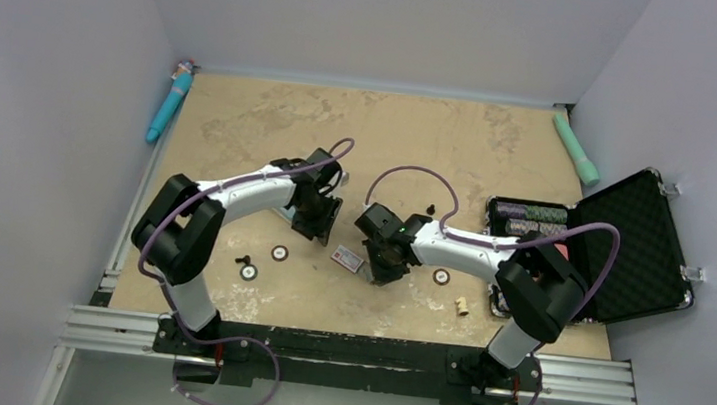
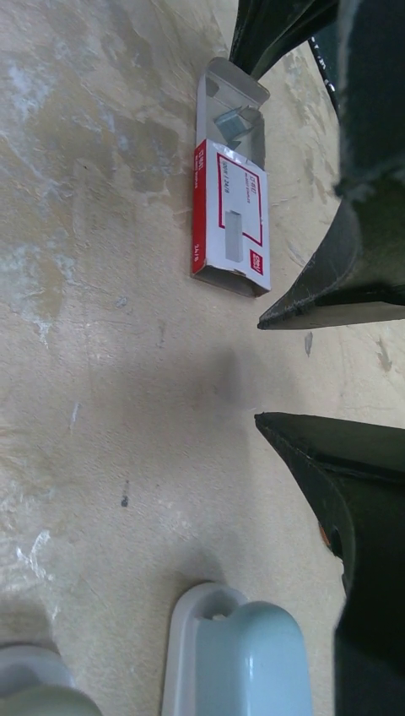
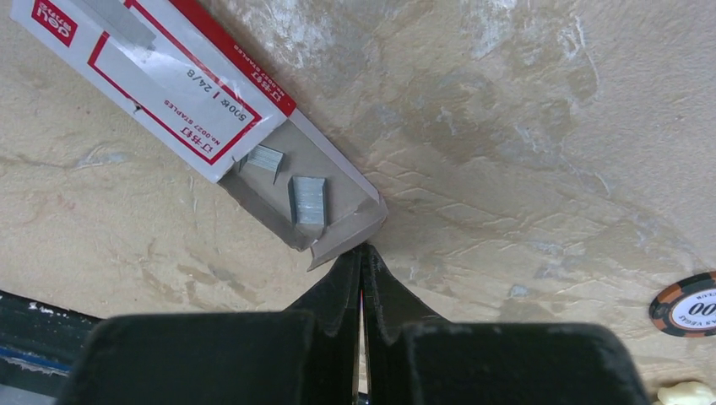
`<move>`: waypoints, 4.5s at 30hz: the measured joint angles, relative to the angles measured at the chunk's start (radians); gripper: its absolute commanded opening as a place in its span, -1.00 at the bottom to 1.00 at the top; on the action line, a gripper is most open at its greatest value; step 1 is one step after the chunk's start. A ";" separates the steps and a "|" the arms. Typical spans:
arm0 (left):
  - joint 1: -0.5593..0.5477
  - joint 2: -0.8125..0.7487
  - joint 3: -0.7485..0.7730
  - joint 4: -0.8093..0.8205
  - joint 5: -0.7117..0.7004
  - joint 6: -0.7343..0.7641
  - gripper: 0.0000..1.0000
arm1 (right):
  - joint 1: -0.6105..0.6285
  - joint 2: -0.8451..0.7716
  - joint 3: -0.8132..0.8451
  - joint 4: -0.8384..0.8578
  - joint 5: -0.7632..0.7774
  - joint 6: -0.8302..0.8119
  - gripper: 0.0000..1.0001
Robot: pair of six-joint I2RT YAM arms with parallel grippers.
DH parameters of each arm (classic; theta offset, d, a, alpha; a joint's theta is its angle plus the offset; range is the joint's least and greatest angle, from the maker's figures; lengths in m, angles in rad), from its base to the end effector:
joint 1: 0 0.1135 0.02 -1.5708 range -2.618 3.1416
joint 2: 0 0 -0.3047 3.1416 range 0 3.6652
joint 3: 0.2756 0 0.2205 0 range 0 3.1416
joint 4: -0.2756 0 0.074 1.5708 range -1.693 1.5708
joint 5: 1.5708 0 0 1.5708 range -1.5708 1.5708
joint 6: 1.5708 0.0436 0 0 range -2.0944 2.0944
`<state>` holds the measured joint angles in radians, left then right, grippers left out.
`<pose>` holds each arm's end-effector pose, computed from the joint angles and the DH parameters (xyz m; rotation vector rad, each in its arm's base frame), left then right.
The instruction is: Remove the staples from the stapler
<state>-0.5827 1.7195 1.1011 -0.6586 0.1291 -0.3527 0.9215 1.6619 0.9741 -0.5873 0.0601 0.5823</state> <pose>0.2531 -0.1735 0.2285 0.3623 2.8930 -0.3627 0.1738 0.2246 0.2162 -0.4727 2.8369 0.2294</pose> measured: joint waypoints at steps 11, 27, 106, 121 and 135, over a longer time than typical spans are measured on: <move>-0.014 0.050 -0.010 0.030 0.040 0.005 -0.14 | 0.000 0.061 0.059 0.011 0.000 -0.011 -1.00; -0.014 0.051 -0.010 0.029 0.042 0.021 -0.17 | -0.001 0.147 0.170 0.003 0.000 -0.068 -1.00; -0.034 0.077 0.021 -0.003 0.084 0.057 -0.06 | -0.008 -0.254 -0.047 0.277 0.004 -0.045 -0.48; -0.026 -0.154 -0.026 -0.039 0.010 0.041 0.96 | -0.022 -0.338 0.063 0.119 0.113 -0.131 0.97; -0.025 -0.621 0.033 -0.138 -0.237 0.023 1.00 | -0.024 -0.583 0.241 0.245 0.217 -0.174 0.97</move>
<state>-0.6075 1.0985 1.1339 -0.7967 -0.1081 -0.3298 0.8974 1.0794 1.2152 -0.3424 0.2768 0.4080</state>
